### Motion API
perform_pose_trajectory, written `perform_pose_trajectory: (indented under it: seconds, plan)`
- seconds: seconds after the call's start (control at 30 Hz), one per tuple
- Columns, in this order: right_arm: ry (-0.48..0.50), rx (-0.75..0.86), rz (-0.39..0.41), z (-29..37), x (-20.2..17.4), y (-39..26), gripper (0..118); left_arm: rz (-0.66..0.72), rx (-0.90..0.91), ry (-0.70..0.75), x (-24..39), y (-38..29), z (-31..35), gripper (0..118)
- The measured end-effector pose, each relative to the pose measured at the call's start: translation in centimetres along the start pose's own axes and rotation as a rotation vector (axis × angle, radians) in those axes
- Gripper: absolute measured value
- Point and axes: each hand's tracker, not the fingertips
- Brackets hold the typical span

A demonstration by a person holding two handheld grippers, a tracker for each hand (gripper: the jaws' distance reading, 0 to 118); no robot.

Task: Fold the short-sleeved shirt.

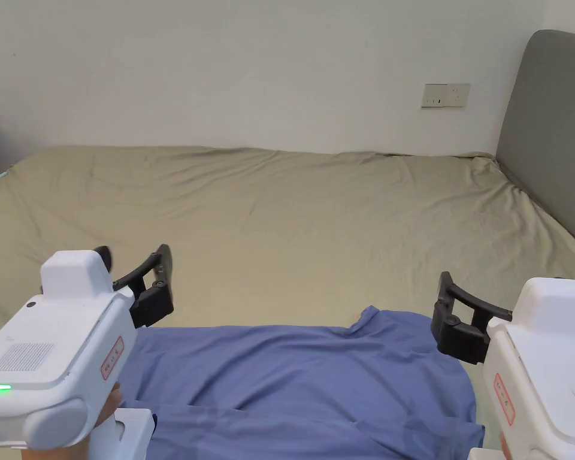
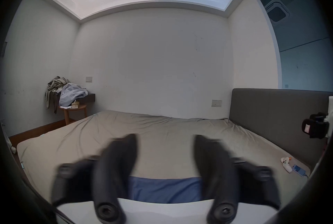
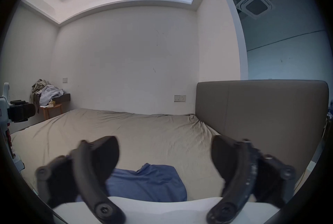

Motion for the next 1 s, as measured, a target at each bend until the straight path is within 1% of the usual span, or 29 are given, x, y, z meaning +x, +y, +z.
perform_pose_trajectory:
  seconds: [0.03, 0.07, 0.1, 0.13, 0.17, 0.23, 0.33, 0.47, 0.57, 0.6, 0.67, 0.73, 0.77, 0.8, 0.83, 0.87, 0.9, 0.93, 1.0]
  plan:
    - [0.0, 0.011, 0.004, 0.1, 0.0, 0.0, 83, -0.006, -0.007, -0.008, 0.1, -0.1, -0.1, 22]
    - [0.004, 0.019, 0.005, 0.0, 0.0, 0.0, 41, -0.012, -0.012, -0.007, 0.2, -0.3, -0.5, 0]
    - [0.006, 0.019, 0.008, -0.2, 0.0, 0.1, 6, -0.035, -0.032, 0.015, 0.1, -0.5, -0.6, 0]
    - [0.005, 0.01, 0.016, -0.7, 0.0, 0.1, 2, -0.022, -0.019, -0.005, 0.0, -0.6, -0.7, 0]
    - [-0.007, 0.008, 0.02, -0.9, 0.0, 0.0, 1, -0.022, -0.013, -0.005, -0.1, -0.7, -0.9, 0]
    - [0.002, -0.001, 0.015, -1.5, 0.4, -0.1, 1, -0.023, -0.019, 0.002, -0.5, -0.7, -1.8, 0]
    - [-0.005, -0.006, 0.023, -2.6, 0.6, -0.3, 1, -0.011, -0.092, 0.016, -1.7, -1.0, -3.9, 0]
    - [-0.006, -0.022, 0.031, -4.4, 0.8, -0.5, 1, 0.029, -0.3, -0.016, -4.5, -1.6, -9.3, 0]
    - [-0.011, -0.036, 0.04, -6.2, 0.8, -0.7, 1, 0.084, -0.458, -0.019, -6.6, -3.0, -14.1, 0]
    - [-0.009, -0.042, 0.041, -6.9, 0.8, -0.8, 1, 0.099, -0.517, -0.036, -7.7, -3.9, -15.9, 0]
    - [-0.016, -0.058, 0.048, -8.5, 0.7, -1.3, 1, 0.131, -0.596, -0.02, -9.1, -6.0, -19.4, 0]
    - [-0.017, -0.078, 0.057, -10.0, 0.6, -1.8, 1, 0.113, -0.697, -0.002, -10.0, -8.3, -22.2, 2]
    - [-0.019, -0.091, 0.062, -10.8, 0.5, -2.2, 1, 0.124, -0.729, 0.026, -10.6, -9.5, -23.7, 14]
    - [-0.022, -0.103, 0.066, -11.6, 0.4, -2.5, 1, 0.129, -0.776, 0.019, -11.0, -10.6, -25.0, 35]
    - [-0.025, -0.123, 0.072, -12.4, 0.3, -2.9, 1, 0.151, -0.797, 0.048, -11.5, -12.0, -26.3, 63]
    - [-0.025, -0.138, 0.07, -13.2, 0.3, -3.3, 1, 0.171, -0.82, 0.064, -12.0, -13.5, -27.3, 95]
    - [-0.027, -0.149, 0.069, -13.8, 0.3, -3.8, 1, 0.168, -0.849, 0.072, -12.2, -14.5, -28.1, 107]
    - [-0.031, -0.167, 0.07, -14.5, 0.3, -4.3, 1, 0.155, -0.852, 0.102, -12.3, -15.7, -28.9, 109]
    - [-0.039, -0.203, 0.068, -15.8, 0.3, -5.4, 1, 0.12, -0.897, 0.125, -12.6, -17.9, -30.3, 101]
